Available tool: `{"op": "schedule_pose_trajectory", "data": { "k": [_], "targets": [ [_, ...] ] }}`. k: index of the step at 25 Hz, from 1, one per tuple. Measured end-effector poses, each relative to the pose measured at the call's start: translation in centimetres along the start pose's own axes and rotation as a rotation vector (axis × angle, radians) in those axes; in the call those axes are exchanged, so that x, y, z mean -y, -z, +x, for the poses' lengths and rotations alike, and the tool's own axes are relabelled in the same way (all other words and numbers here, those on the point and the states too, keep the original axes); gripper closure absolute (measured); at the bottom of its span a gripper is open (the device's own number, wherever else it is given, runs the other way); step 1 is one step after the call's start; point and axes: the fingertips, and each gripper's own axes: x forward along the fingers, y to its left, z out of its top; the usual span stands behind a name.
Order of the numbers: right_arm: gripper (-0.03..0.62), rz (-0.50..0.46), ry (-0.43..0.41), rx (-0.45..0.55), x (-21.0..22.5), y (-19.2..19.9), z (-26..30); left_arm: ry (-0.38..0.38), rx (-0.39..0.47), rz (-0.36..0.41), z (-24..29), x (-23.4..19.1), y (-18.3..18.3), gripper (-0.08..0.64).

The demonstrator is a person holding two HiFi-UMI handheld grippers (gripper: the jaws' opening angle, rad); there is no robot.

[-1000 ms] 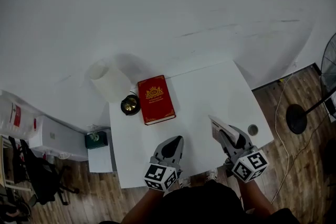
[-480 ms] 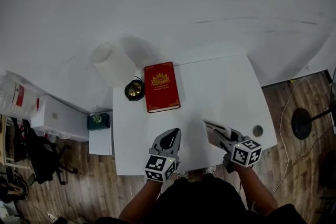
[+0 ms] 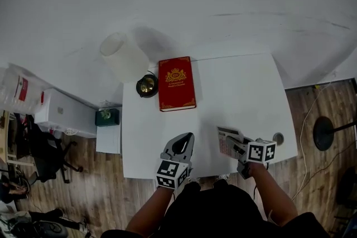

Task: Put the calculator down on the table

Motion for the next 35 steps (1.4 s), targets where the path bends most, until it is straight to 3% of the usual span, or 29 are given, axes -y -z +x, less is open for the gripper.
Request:
{"op": "schedule_pose_trajectory", "data": {
  "k": [9, 20, 26, 30, 35],
  "targets": [
    [0.445, 0.040, -0.011, -0.126, 1.0, 1.8, 3.7, -0.045, -0.045, -0.018, -0.8, -1.5, 1.2, 0.540],
    [0.435, -0.073, 0.135, -0.126, 3.1, 1.8, 4.3, -0.050, -0.038, -0.027, -0.7, -1.9, 1.7, 0.540],
    [0.379, -0.188, 0.232, -0.102, 3.9, 1.1, 3.9, -0.042, -0.046, -0.030, -0.6, -1.8, 1.9, 0.540],
    [0.309, -0.213, 0.297, -0.086, 5.2, 0.8, 3.5, -0.033, -0.043, -0.016, -0.3, -1.5, 2.1, 0.540],
    [0.271, -0.224, 0.348, -0.082, 6.5, 0.9, 3.1, -0.023, -0.037, -0.031, -0.2, -1.1, 2.1, 0.540]
  ]
}}
